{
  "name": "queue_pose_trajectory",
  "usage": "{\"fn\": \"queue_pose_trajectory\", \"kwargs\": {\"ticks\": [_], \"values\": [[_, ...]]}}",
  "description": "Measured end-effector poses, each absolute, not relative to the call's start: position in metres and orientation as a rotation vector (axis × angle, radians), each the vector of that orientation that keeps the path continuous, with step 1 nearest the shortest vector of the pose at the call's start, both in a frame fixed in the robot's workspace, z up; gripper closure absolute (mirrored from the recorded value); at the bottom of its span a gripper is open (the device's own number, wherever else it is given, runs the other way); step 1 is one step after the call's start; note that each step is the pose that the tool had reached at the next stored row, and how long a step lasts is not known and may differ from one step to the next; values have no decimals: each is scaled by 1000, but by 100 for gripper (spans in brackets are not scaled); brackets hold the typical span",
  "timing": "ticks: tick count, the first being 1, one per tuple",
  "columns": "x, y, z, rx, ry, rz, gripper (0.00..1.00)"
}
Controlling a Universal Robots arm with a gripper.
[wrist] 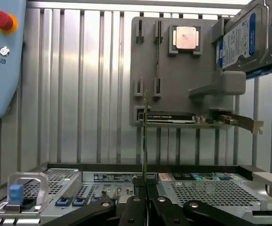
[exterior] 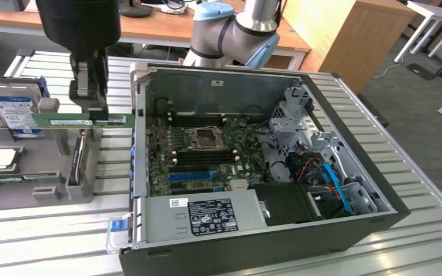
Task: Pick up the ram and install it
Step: 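Pick up the ram and move it above insertion slot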
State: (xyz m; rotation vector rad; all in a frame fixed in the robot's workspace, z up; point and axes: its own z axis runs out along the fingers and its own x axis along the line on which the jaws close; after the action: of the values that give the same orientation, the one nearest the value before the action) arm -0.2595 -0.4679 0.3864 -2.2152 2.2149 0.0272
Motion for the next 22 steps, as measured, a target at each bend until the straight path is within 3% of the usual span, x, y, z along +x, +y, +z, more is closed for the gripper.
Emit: {"fn": "queue_pose_trajectory", "kwargs": {"ticks": [22], "values": [[-191, -468, 386, -2219, 2211, 27, 88]]}}
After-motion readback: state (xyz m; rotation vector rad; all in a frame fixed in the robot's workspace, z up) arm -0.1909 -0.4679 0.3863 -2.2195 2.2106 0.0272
